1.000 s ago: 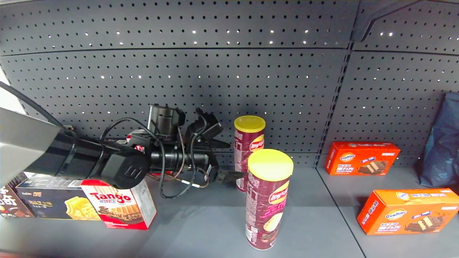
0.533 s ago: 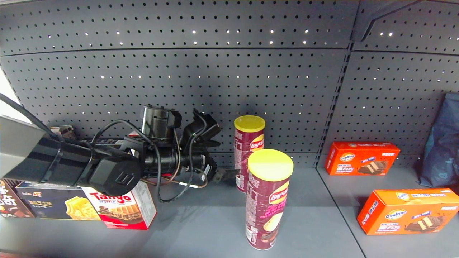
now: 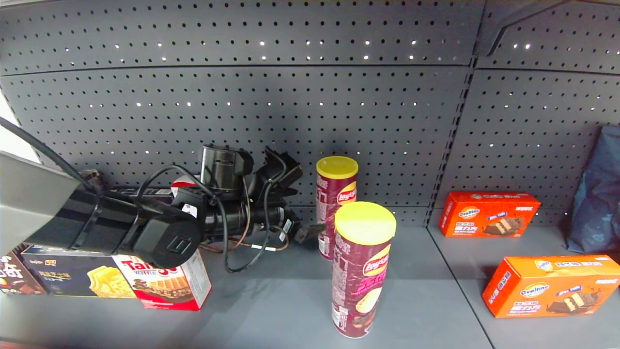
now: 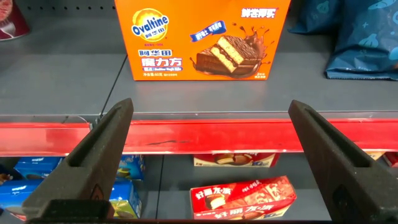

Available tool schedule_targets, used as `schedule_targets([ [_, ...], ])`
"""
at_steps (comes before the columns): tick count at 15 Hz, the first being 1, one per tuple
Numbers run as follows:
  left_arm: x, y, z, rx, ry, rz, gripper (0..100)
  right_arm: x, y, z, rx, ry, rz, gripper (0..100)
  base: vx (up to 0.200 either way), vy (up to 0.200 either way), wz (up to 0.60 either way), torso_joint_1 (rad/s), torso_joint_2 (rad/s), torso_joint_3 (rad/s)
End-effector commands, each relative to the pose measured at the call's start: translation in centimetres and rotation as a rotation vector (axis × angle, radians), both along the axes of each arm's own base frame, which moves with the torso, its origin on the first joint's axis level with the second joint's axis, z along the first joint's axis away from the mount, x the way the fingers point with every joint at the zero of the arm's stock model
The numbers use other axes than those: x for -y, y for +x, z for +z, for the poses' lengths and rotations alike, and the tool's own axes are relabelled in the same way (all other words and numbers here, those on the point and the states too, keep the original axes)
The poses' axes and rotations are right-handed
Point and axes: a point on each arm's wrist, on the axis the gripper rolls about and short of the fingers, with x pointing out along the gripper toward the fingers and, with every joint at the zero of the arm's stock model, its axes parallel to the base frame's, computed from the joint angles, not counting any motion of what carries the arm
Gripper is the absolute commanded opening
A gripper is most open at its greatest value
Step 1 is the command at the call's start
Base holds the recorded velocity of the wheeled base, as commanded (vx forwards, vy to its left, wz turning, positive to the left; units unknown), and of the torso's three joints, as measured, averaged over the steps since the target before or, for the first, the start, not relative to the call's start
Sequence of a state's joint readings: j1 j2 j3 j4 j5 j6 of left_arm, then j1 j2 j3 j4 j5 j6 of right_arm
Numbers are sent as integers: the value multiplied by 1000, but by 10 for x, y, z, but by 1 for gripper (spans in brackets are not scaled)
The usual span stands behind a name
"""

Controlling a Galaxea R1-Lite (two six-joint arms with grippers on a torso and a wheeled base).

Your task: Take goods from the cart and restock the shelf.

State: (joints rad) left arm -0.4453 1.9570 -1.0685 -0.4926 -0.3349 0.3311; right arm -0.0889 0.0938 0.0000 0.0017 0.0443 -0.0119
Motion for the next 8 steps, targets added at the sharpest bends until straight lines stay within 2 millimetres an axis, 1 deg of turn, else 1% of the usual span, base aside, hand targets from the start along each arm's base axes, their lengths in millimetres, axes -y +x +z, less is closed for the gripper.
schedule_targets([
  [1, 0, 2, -3, -5, 6, 9, 100, 0, 0, 0, -1, 0, 0, 100, 0, 0, 0, 0, 0, 0],
  [8, -1, 5, -3, 7, 18, 49, 100, 0, 0, 0, -1, 0, 0, 100, 0, 0, 0, 0, 0, 0],
])
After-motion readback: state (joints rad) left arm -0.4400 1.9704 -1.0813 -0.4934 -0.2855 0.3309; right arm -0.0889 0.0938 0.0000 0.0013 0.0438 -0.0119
